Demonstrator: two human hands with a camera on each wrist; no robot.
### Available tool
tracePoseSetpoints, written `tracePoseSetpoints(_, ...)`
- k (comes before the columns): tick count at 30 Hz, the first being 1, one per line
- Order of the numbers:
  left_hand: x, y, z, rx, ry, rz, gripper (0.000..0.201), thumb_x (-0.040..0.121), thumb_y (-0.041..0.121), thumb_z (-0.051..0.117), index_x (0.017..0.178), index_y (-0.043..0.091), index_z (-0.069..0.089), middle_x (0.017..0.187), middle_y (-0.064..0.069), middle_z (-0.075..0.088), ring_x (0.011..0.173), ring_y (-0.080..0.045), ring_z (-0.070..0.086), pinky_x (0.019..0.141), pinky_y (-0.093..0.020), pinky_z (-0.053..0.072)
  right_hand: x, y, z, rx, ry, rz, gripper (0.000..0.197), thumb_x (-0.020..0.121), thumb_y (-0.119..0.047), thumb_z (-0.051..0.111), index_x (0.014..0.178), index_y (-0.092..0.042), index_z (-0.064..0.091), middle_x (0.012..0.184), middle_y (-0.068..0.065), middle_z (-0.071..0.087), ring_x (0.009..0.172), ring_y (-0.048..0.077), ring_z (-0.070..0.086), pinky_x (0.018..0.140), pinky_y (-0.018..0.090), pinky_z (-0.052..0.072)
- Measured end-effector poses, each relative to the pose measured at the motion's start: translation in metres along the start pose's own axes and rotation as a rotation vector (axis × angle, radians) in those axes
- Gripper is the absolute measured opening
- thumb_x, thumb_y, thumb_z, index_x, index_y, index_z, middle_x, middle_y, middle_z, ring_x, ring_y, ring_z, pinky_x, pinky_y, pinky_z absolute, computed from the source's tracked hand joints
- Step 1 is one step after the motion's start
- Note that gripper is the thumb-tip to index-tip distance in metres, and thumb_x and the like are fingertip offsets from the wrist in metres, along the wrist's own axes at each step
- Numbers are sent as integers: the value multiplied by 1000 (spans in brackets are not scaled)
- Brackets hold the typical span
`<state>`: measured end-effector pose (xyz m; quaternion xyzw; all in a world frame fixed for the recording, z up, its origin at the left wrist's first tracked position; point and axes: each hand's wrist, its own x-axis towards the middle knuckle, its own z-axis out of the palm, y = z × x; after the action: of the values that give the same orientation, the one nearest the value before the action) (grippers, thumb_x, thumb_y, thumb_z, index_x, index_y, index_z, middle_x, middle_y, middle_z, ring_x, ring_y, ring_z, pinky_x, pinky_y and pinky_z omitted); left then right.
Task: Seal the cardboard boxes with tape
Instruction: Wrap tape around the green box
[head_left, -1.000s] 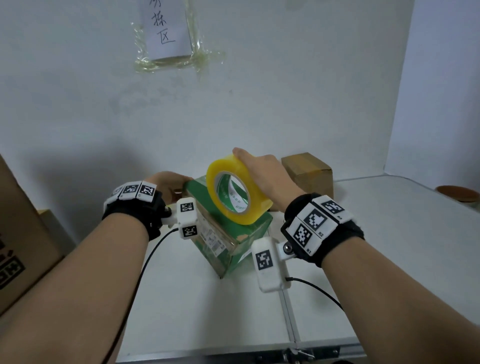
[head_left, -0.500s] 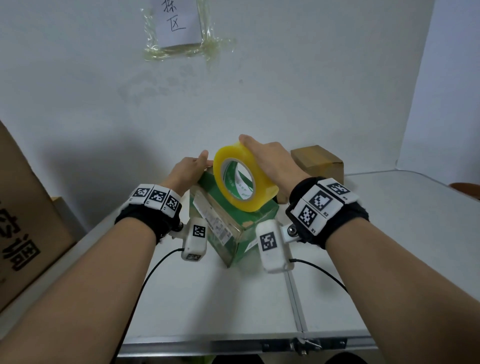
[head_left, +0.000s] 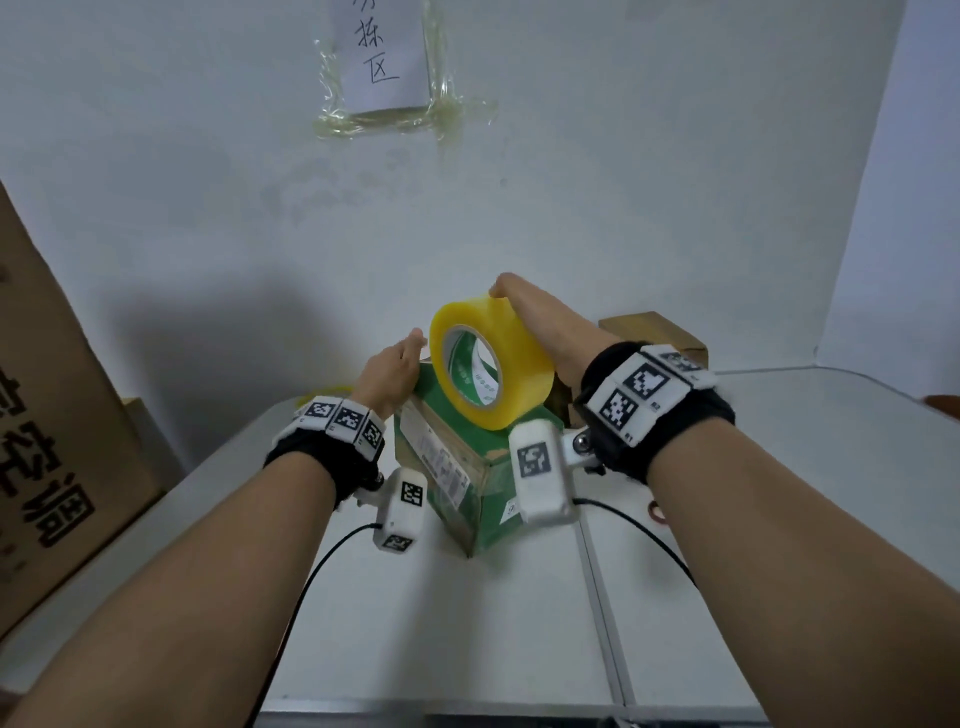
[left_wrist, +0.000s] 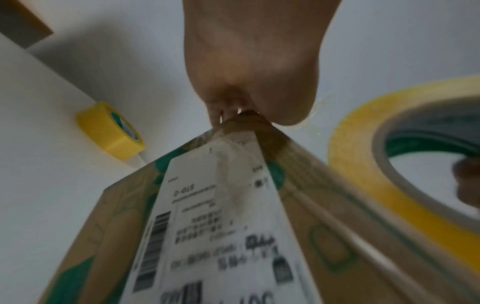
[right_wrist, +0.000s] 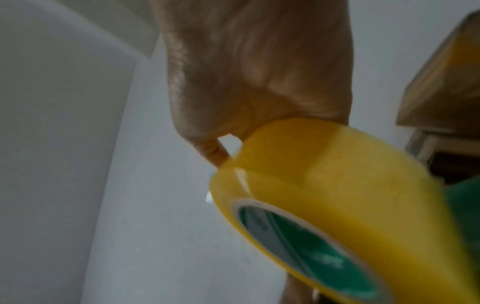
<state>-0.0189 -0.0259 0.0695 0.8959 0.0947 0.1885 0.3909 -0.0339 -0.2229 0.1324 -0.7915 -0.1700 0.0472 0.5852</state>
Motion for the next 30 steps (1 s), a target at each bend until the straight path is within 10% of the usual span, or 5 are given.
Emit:
tracePoseSetpoints(5,-3,-23,-2,-7,275,142,21,100,24,46,117,15,55,118,-4,61,109,-20,57,93,-39,48,19,-7,7,180,-130,50,35,86,-42,61,113,-20,58,124,11,54,122,36,51,106,54,42)
tracePoseSetpoints(16,-65,-3,-13,549,-302,75,41,93,52,46,108,17,60,124,-13,59,107,-25,56,89,-34,44,45,-13,41,-51,-66,4,88,88,-66,52,143,2,40,144,18,49,127,34,51,108,47,42)
tracePoseSetpoints(21,-62,-13,-4,575,-351,194,132,48,94,35,150,10,26,152,-13,31,140,-30,30,116,-44,28,34,-9,44,95,-62,32,84,91,-60,54,145,3,36,144,17,48,126,32,51,107,46,44)
tracePoseSetpoints(26,-60,-15,-11,447,-337,297,83,82,57,64,148,17,35,150,0,40,131,-20,45,98,-21,32,16,-2,36,330,-128,60,46,103,-45,41,96,-3,60,86,14,66,76,24,65,72,33,57)
tracePoseSetpoints(30,-55,-23,-17,525,-320,340,101,65,81,50,146,21,41,142,1,51,121,-21,54,95,-26,40,9,4,44,362,-217,36,58,101,-47,44,120,6,57,92,19,69,84,29,67,90,46,55)
